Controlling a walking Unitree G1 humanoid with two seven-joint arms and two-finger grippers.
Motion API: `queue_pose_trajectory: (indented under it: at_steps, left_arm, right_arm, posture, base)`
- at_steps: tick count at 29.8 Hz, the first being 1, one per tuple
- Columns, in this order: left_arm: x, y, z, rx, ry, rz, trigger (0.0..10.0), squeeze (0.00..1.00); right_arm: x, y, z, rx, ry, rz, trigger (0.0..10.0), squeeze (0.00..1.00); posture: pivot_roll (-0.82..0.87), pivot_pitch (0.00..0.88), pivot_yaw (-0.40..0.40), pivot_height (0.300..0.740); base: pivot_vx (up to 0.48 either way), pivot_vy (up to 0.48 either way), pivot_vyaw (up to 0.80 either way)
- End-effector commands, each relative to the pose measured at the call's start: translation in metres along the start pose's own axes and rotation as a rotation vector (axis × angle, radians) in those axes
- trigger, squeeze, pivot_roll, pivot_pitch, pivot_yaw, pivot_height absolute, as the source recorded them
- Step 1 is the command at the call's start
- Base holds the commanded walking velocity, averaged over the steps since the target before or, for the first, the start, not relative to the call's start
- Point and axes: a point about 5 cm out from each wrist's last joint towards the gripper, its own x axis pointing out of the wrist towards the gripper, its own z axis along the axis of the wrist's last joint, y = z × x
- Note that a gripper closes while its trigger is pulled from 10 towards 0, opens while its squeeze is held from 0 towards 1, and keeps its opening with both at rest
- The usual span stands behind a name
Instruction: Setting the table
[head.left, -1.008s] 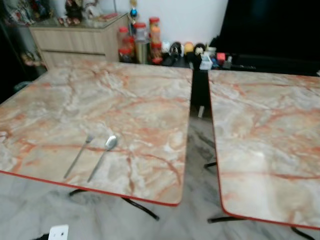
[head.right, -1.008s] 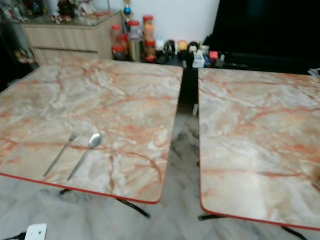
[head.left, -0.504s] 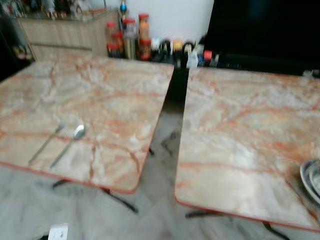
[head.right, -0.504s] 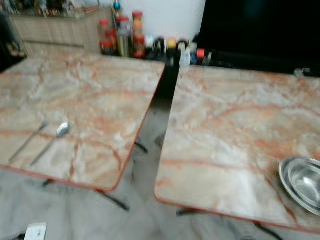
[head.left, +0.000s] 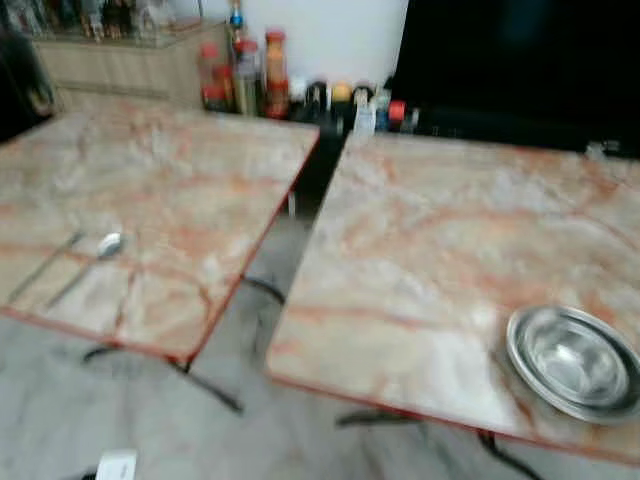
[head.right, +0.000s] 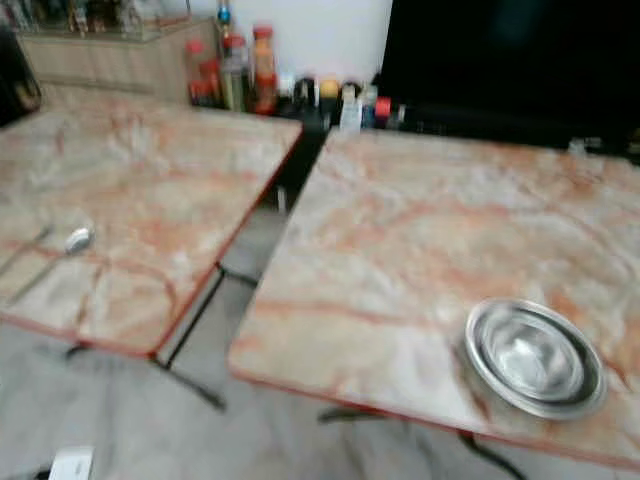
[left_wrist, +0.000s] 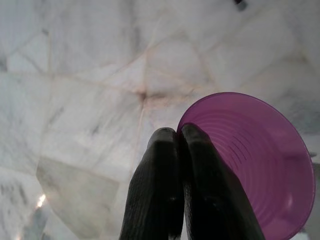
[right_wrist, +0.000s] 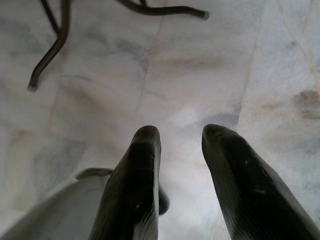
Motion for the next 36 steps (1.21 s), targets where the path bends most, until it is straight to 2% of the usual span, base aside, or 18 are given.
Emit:
queue_pose_trajectory:
  at_steps: [1,20,27,36]
  left_arm:
    - [0.0001,-0.0064,-0.0004,0.001,0.003,-0.017,10.0,0.0]
    - [0.0009,-0.0083,0.0052,-0.006,-0.015,-0.026,10.0,0.0]
    - [0.001,-0.0089,0.0059,-0.009,-0.016,-0.029,10.0,0.0]
    - [0.0012,-0.0101,0.0073,-0.021,-0.021,-0.038,10.0,0.0]
  right_arm:
    - [-0.0014,-0.0084,-0.0002,0.01,-0.003,-0.026,10.0,0.0]
    - [-0.0014,-0.0082,0.0,0.034,-0.008,-0.029,10.0,0.0]
    - [-0.0012,-0.008,0.0009,0.031,-0.013,-0.025,10.0,0.0]
    - [-0.0011,-0.0082,0.0008,0.026,-0.007,-0.029,10.0,0.0]
  posture:
    - [0.03,0.04,-0.01,0.74]
    - [0.03,0.058,-0.012,0.74]
    - [0.03,0.062,-0.013,0.74]
    - [0.03,0.064,-0.014,0.74]
  base:
    - [0.0,-0.379,0.0]
    - [0.0,-0.377,0.0]
    - [0.0,-0.354,-0.56]
    - [0.0,0.0,0.0]
